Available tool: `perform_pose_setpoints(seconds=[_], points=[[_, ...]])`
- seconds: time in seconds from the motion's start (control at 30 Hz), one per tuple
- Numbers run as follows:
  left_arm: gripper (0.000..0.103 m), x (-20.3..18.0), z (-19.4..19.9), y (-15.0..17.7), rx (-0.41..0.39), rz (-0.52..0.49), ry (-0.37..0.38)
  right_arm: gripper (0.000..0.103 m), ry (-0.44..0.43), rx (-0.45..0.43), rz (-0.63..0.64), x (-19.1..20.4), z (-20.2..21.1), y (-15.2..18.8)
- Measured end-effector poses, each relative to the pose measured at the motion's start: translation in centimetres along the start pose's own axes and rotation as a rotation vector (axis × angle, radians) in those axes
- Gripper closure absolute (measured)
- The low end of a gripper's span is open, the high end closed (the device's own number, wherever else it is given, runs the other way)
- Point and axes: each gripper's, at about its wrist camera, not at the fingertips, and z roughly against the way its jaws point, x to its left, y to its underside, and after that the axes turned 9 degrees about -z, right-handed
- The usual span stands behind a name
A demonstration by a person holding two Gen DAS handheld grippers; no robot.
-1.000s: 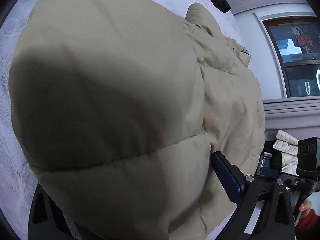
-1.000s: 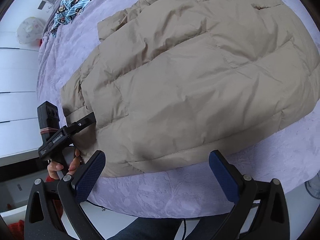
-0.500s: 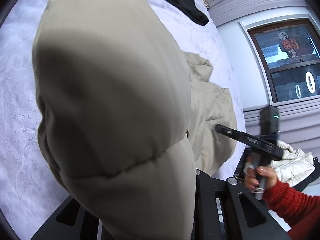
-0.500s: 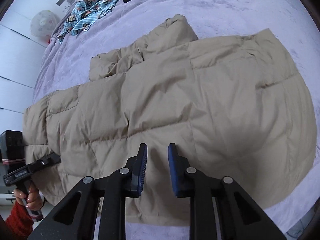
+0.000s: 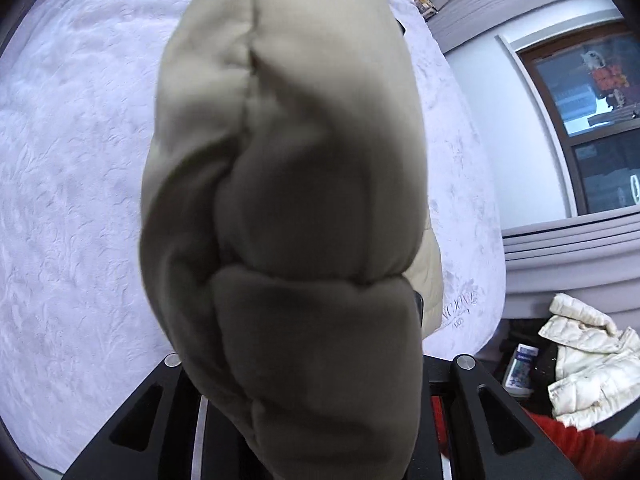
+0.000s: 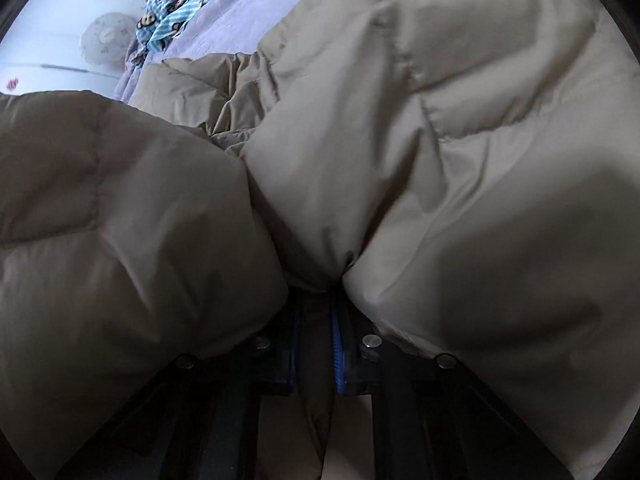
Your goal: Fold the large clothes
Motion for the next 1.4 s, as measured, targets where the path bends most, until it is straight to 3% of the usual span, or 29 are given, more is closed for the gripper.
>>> perform_pose_setpoints(seconds=[0.17,0.3,0.5,0.6,0.63,0.73,0.77,0.93,1.03,1.07,1.1,1.13,1.2,1.27,1.33,1.4], points=[[0.073,-4.3,-2.4,-1.5,0.052,-0.078,-0.015,0.091,-0.117,-0.022,-0.083,-3.3,5.5,0.3],[0.039,-7.8,-6.0,-2.4,0.120,-0.140,0.049,0.090,-0.146,-0.114,-0.114,-7.7,12.1,2.2],[0.039,-10.3,-12.8,-3.5,0.251,-0.218,0.266,0.090,-0.144,-0.157,-0.234,-15.0,17.0,6.8],[0.039,-10.7,-15.9,-3.9,0.284,-0.227,0.248,0.088,-0.130,-0.157,-0.266,-16.9,18.8,9.1],[0.039,-10.8,-16.4,-4.0,0.289,-0.231,0.237,0.082,-0.126,-0.160,-0.268,-17.2,19.3,9.7],[0.039,-11.4,-17.3,-4.6,0.291,-0.233,0.208,0.019,-0.166,-0.196,-0.252,-17.1,21.8,11.9],[0.039,-11.6,-17.4,-4.5,0.291,-0.235,0.200,0.018,-0.203,-0.213,-0.238,-16.7,22.4,12.6],[0.039,-12.1,-18.7,-4.2,0.291,-0.260,0.154,0.018,-0.336,-0.153,-0.111,-12.8,22.7,14.4],[0.039,-13.0,-17.4,-5.6,0.235,-0.320,0.119,0.019,-0.260,-0.136,-0.079,-10.4,19.9,13.6],[0.039,-12.6,-15.6,-5.5,0.196,-0.350,0.106,0.032,-0.207,-0.144,-0.083,-10.2,19.1,13.2],[0.039,-12.7,-13.6,-5.7,0.136,-0.387,0.079,0.052,-0.157,-0.160,-0.085,-10.3,18.6,12.8],[0.039,-12.9,-11.4,-5.8,0.086,-0.412,0.048,0.085,-0.109,-0.167,-0.079,-10.2,18.2,12.6],[0.039,-11.6,-7.6,-6.0,-0.041,-0.443,-0.054,0.085,-0.041,-0.210,-0.073,-10.7,18.3,12.5],[0.039,-9.7,-5.7,-6.0,-0.118,-0.436,-0.142,0.086,0.008,-0.230,-0.069,-11.5,18.7,12.7],[0.039,-6.5,-5.5,-6.3,-0.132,-0.389,-0.224,0.086,0.026,-0.226,-0.076,-12.3,18.8,13.0],[0.039,-3.9,-7.3,-6.8,-0.094,-0.317,-0.269,0.086,0.041,-0.221,-0.079,-12.3,18.6,12.6]])
